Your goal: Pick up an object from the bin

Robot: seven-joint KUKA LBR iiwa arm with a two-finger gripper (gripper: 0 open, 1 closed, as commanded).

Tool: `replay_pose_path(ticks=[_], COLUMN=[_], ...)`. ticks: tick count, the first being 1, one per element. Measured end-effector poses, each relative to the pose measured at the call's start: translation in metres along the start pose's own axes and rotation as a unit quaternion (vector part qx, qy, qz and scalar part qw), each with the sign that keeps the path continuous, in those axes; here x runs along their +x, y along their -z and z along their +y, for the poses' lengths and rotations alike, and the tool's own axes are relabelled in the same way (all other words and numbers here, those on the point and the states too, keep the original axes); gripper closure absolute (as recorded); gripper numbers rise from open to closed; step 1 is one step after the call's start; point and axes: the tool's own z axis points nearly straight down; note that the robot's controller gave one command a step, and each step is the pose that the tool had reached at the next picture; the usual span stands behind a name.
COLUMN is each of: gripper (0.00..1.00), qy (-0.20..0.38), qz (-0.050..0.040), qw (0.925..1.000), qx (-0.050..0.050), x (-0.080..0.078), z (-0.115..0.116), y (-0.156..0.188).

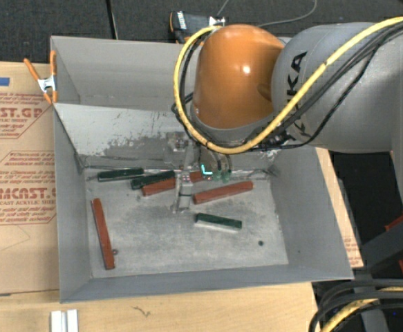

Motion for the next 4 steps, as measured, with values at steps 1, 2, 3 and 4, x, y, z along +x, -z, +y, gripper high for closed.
replay_pose_path(ticks=[1, 2, 3, 4], gripper=[0.00, 0.00, 0.00, 0.00], qy=[0.022, -0.131, -0.254, -0.286], qz=[-0.0031, -0.0031, -0.0011, -0.0006], qw=[0.9997, 0.9914, 0.9672, 0.9583], qx=[0.000, 0.000, -0.001, 0.000], x=[-0.041, -0.007, 0.037, 0.056], z=[-0.089, -0.111, -0.114, -0.119], y=[-0.175, -0.141, -0.142, -0.173])
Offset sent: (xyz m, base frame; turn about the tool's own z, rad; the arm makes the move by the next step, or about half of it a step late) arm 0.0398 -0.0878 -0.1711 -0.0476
